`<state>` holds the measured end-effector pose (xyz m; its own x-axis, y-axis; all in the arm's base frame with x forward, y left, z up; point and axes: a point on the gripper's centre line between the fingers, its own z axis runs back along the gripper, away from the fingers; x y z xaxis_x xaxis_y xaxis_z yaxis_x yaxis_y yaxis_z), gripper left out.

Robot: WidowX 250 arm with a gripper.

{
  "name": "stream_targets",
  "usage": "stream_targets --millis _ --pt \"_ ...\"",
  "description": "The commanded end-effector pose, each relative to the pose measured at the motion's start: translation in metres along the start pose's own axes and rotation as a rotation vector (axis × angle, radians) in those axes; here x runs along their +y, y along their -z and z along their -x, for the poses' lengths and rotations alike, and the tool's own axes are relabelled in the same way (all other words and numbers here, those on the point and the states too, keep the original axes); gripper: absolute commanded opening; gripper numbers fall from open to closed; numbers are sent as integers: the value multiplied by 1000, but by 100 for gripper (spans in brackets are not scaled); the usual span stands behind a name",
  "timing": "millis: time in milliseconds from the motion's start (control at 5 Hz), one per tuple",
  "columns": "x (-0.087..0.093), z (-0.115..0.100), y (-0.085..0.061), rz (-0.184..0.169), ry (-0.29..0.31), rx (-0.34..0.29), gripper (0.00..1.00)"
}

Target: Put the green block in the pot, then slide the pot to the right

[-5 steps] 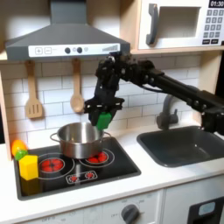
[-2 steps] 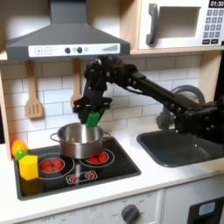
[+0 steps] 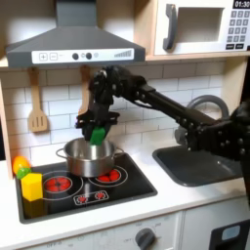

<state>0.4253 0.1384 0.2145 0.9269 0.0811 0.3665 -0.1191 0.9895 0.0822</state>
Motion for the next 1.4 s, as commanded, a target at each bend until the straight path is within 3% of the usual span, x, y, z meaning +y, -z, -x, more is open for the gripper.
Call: stream_targets --millis 0,200,400,1200 --pt "3 -2 10 2 4 -1 0" --pt "3 -3 9 1 -1 -1 0" --pt "5 -1 9 -12 -7 18 100" --pt "-4 11 27 16 32 79 100"
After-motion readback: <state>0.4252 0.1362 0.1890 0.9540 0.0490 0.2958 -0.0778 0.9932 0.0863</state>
